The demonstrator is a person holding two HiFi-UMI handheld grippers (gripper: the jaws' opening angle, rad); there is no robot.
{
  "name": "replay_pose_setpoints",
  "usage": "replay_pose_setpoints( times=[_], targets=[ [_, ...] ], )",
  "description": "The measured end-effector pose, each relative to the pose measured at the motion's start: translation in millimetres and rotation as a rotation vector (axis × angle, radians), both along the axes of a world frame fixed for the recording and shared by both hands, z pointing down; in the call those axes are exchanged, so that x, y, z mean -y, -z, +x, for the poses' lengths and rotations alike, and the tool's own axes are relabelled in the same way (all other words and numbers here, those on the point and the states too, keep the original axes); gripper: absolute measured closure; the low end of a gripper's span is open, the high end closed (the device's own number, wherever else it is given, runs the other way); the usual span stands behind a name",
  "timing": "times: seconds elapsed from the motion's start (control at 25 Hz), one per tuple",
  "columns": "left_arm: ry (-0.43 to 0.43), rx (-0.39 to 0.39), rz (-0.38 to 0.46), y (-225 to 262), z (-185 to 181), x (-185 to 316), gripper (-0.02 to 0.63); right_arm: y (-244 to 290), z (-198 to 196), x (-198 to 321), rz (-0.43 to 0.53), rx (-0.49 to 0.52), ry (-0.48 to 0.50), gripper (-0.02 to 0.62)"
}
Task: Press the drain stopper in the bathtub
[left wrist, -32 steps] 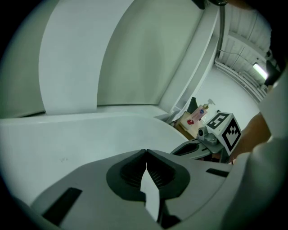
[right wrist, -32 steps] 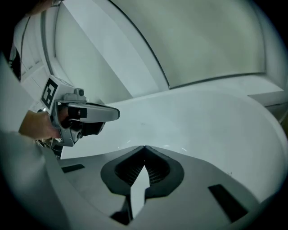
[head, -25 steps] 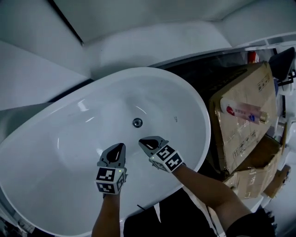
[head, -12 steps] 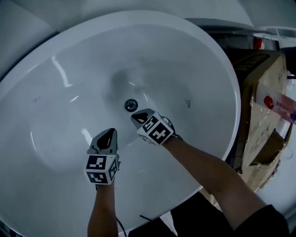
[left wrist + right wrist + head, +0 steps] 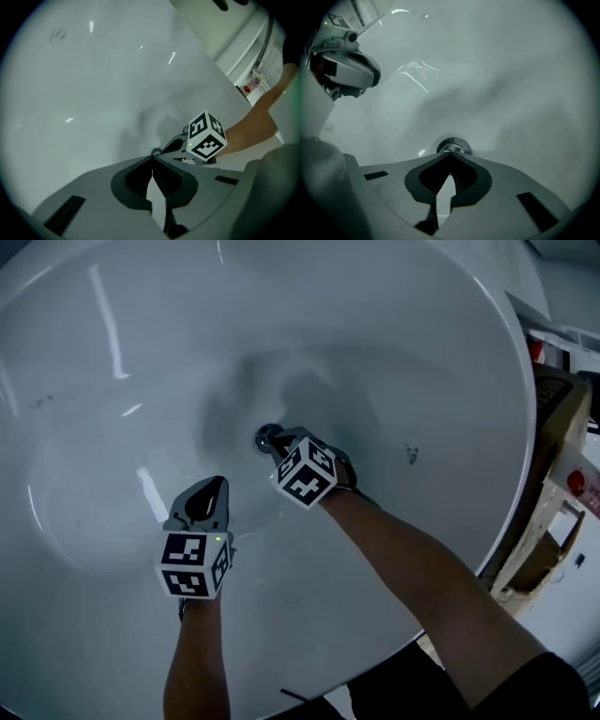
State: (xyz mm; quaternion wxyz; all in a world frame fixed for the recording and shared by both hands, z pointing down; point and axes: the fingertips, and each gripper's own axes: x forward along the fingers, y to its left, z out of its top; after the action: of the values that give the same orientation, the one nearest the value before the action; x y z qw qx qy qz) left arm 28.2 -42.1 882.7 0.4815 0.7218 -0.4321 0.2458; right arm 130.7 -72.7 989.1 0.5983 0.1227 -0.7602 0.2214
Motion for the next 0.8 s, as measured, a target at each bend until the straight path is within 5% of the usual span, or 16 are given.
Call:
replay_pose_setpoints(
  times=[0.4,0.8],
  targets=[
    [-0.008,0.012,-0.019,-25.7,0.2,4.8,0.588,-17.7,0.2,-0.7,0.035,-0.102,0.062,0.577],
    [-0.032,0.033,-0.061,-28.3,9.2,-17.6,0.588,-11.1,-1.1,1.3,-0.028,-0.115,0.010,0.577]
  ],
)
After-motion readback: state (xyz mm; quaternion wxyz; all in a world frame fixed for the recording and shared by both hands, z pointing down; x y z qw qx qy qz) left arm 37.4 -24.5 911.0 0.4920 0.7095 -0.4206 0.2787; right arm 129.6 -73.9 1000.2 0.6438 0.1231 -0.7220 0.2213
